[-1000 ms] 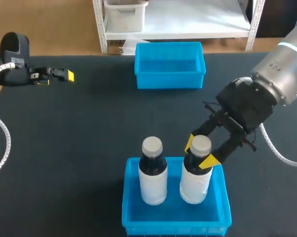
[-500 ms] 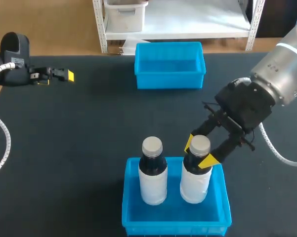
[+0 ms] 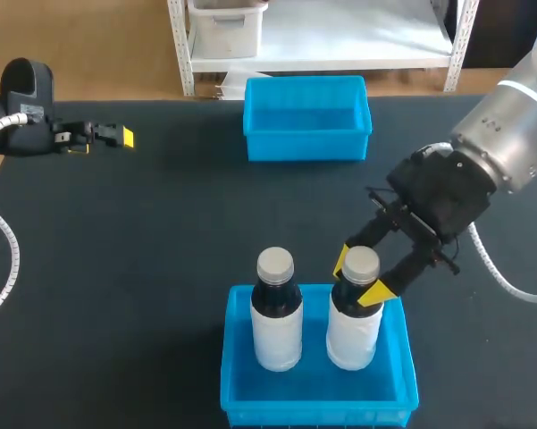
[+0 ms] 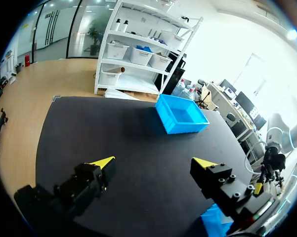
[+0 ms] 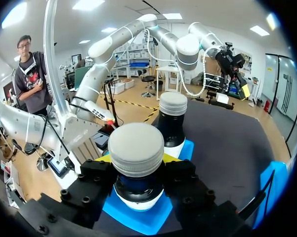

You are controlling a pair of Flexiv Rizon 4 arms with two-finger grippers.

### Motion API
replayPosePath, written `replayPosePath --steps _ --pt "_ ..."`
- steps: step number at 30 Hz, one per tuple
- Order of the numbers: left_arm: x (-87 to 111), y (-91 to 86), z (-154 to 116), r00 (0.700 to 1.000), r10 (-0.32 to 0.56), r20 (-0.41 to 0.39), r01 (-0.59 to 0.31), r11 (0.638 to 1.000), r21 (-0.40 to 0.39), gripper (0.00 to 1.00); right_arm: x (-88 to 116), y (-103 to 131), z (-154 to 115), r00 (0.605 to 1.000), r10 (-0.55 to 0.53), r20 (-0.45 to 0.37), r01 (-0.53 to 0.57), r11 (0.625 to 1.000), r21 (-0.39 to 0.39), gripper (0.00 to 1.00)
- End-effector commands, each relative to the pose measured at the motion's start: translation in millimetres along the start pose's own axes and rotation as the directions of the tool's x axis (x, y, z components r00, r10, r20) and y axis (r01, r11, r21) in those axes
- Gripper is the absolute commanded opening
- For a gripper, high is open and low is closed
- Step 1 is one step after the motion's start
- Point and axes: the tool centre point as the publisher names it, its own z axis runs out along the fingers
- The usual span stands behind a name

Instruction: Pick up the bottle, and place it in the far bin if it is heavy, or in the near bin if it is light.

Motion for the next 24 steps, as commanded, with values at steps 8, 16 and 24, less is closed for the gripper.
replayPosePath --steps 8,16,24 --pt "0.0 0.0 0.0 1.000 0.000 0.000 0.000 1.000 0.000 1.00 5.4 -3.4 0.2 1.000 0.015 0.021 -0.015 1.000 -0.012 0.36" --pt "0.0 0.0 0.0 1.000 0.000 0.000 0.000 1.000 0.000 1.00 6.0 -5.1 -1.2 1.000 0.024 0.015 -0.023 1.000 -0.008 1.00" --pt "0.0 0.0 0.0 1.000 0.000 0.000 0.000 1.000 0.000 1.00 6.1 -8.3 -12.7 1.000 0.030 0.004 -0.030 0.999 0.027 1.00"
